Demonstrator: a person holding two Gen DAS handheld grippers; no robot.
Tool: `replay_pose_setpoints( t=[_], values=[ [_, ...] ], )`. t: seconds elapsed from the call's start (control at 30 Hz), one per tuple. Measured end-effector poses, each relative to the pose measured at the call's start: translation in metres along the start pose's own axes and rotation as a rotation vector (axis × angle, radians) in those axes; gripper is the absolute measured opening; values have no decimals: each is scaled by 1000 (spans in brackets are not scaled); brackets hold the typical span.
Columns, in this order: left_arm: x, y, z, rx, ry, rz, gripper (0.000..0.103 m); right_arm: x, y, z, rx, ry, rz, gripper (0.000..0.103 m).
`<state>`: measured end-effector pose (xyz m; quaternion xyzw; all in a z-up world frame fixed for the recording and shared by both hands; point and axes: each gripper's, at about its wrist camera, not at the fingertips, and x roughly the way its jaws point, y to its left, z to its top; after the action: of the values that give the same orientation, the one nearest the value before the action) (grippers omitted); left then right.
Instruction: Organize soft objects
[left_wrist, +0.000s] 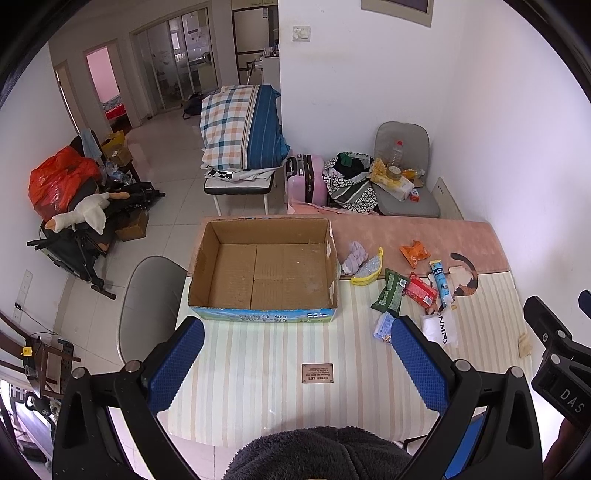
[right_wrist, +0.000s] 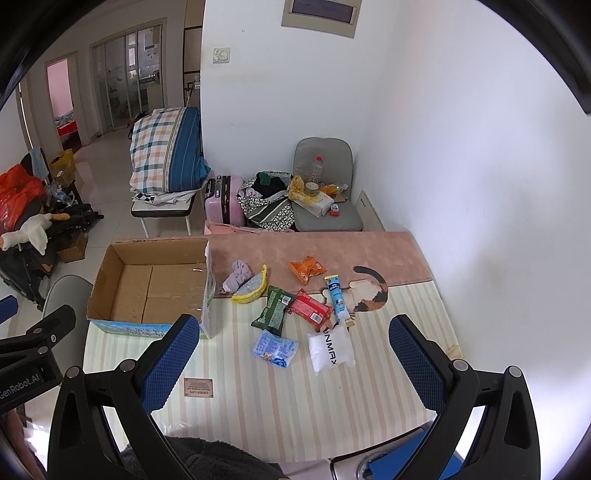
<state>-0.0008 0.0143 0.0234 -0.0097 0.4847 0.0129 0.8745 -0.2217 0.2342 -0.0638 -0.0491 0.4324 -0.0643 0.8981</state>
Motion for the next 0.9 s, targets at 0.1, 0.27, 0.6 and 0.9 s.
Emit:
replay_pose_setpoints(
  t=[0.1,0.27,0.6,0.9],
  values=[
    [0,0,0,-1,-2,-1,103,-1,0,2,1,-6,-3,103],
    [0,0,0,0,-3,1,103,-1,0,1,2,-8,0,103],
    [-2,-2,8,-1,-14,1,103,-5,0,-4,6,-27,-2,103],
    [-2,-1,7,-2,-16,2,103,-5,0,-4,5,-27,1,103]
  ],
)
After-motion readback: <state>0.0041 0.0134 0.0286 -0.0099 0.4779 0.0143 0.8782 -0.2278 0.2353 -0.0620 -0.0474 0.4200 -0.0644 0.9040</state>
